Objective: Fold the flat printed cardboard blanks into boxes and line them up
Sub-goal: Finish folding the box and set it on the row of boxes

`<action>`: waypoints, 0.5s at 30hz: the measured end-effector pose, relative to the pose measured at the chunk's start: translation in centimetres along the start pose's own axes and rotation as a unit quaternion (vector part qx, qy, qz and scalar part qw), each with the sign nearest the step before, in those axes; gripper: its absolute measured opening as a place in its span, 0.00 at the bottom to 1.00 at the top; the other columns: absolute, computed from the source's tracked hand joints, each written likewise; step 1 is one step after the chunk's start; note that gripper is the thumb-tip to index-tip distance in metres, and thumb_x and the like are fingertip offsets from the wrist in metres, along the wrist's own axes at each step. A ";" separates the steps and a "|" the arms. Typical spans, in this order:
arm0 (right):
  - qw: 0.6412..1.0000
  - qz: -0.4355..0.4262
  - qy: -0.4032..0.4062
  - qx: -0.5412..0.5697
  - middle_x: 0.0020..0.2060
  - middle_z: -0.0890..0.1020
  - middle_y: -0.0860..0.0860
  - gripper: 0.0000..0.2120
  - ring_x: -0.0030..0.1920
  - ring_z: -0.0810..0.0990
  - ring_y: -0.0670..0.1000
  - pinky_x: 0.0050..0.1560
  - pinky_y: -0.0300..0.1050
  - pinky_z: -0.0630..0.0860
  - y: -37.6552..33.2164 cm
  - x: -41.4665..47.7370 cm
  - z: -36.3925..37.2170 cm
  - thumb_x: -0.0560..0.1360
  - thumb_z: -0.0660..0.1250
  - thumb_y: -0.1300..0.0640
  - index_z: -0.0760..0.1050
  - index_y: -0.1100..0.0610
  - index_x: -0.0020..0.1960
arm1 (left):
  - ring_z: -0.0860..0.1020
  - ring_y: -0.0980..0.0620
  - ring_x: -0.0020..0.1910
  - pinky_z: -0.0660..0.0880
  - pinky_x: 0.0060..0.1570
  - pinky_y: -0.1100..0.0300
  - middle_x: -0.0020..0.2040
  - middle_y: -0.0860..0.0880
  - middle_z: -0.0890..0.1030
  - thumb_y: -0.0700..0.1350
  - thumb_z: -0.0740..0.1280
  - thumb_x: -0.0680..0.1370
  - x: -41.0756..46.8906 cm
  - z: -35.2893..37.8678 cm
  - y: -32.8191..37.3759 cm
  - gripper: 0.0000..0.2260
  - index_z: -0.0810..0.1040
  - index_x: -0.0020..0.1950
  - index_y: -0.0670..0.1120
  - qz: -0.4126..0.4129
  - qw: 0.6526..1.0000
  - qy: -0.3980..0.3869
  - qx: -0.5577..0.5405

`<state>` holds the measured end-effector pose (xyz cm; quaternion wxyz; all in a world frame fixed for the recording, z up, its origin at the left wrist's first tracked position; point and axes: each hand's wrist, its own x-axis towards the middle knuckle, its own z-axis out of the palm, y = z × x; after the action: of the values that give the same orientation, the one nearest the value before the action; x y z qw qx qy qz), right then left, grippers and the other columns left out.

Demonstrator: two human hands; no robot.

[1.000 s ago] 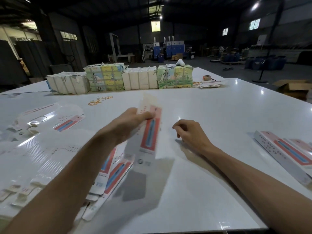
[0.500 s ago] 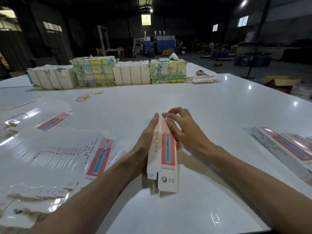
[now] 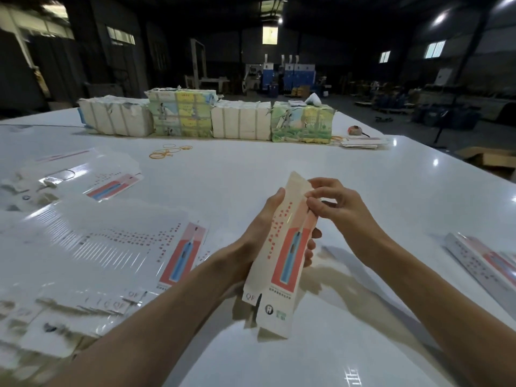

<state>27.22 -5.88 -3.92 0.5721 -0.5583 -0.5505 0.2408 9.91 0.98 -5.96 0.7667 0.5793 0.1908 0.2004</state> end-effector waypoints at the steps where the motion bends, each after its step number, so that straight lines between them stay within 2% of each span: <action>1: 1.000 0.008 -0.006 0.020 0.65 0.78 0.49 0.07 0.61 0.82 0.58 0.60 0.51 0.82 -0.1 0.1 -0.2 0.81 0.71 0.60 0.86 0.59 0.47 | 0.85 0.45 0.39 0.84 0.41 0.53 0.49 0.42 0.86 0.69 0.50 0.81 0.0 0.1 0.1 0.34 0.78 0.60 0.42 0.000 1.000 -0.009 0.007; 5: 0.993 0.030 -0.038 0.112 0.65 0.80 0.51 0.08 0.65 0.79 0.58 0.71 0.59 0.74 0.2 0.1 -1.0 0.78 0.72 0.61 0.85 0.67 0.49 | 0.84 0.45 0.39 0.84 0.41 0.53 0.46 0.43 0.85 0.68 0.47 0.82 0.2 0.3 0.5 0.33 0.77 0.59 0.42 -0.004 0.999 -0.035 0.018; 8: 0.983 0.040 -0.069 0.167 0.68 0.79 0.53 0.17 0.71 0.76 0.57 0.75 0.57 0.71 0.3 0.0 -1.0 0.74 0.72 0.58 0.82 0.72 0.52 | 0.80 0.49 0.34 0.82 0.37 0.55 0.40 0.45 0.81 0.70 0.50 0.81 0.5 1.0 0.3 0.32 0.75 0.52 0.42 -0.027 1.000 -0.010 0.002; 11: 0.975 0.033 -0.080 0.204 0.69 0.79 0.53 0.14 0.74 0.74 0.55 0.78 0.57 0.67 0.1 0.2 -0.6 0.75 0.71 0.57 0.82 0.69 0.52 | 0.71 0.54 0.27 0.75 0.31 0.61 0.33 0.48 0.72 0.73 0.56 0.76 0.8 1.7 -0.1 0.30 0.70 0.43 0.44 -0.053 0.998 0.008 -0.039; 13: 0.977 0.026 -0.058 0.201 0.69 0.80 0.54 0.14 0.73 0.75 0.56 0.78 0.60 0.66 0.2 0.2 -0.1 0.76 0.72 0.57 0.82 0.69 0.54 | 0.68 0.55 0.26 0.72 0.29 0.63 0.31 0.49 0.70 0.73 0.59 0.75 1.0 1.3 -0.5 0.30 0.69 0.42 0.44 -0.055 0.995 0.005 -0.083; 15: 0.983 0.020 -0.038 0.178 0.66 0.81 0.55 0.14 0.70 0.78 0.58 0.76 0.63 0.69 0.3 -0.1 0.7 0.78 0.72 0.58 0.80 0.65 0.60 | 0.68 0.54 0.26 0.72 0.29 0.63 0.32 0.48 0.70 0.73 0.61 0.77 1.0 0.2 -0.6 0.30 0.70 0.44 0.44 -0.039 0.988 0.005 -0.147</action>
<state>26.69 -5.62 -4.36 0.6359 -0.4488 -0.5092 0.3674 10.98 1.19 -6.51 0.8499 0.4513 0.1850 0.1993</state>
